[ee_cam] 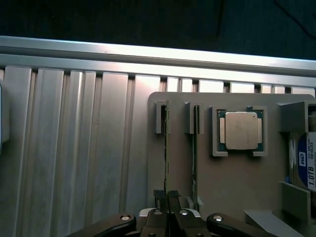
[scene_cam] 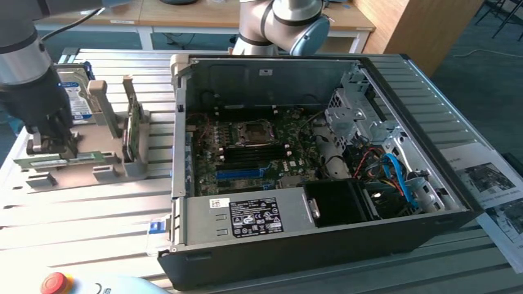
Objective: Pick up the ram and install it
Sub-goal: 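Pick up the ram and move it above insertion slot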
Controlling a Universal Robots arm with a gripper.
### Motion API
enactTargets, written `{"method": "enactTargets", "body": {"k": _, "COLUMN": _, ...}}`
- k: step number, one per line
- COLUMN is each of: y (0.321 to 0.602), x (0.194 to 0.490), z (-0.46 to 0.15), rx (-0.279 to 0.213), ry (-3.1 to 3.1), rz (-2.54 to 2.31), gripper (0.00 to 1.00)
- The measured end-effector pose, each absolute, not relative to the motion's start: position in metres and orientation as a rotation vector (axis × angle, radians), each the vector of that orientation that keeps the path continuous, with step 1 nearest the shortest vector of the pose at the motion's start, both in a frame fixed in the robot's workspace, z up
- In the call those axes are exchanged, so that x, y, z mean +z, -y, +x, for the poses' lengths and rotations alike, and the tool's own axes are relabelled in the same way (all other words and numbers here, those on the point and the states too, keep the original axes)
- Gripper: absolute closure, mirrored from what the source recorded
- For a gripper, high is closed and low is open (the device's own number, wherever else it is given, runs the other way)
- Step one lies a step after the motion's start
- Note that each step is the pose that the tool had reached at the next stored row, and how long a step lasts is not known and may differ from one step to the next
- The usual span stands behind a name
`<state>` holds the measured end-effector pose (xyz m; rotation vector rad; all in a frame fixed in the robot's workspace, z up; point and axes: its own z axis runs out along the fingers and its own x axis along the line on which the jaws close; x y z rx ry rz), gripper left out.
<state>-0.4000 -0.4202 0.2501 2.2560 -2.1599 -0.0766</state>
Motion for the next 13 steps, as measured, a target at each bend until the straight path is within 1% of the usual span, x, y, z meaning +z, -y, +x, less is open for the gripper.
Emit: {"method": "enactTargets", "body": {"k": 13, "y": 0.420, "x": 0.280, "z": -0.400, "rx": -0.078, "ry": 2.160, "rz": 2.256, "gripper": 0.89}}
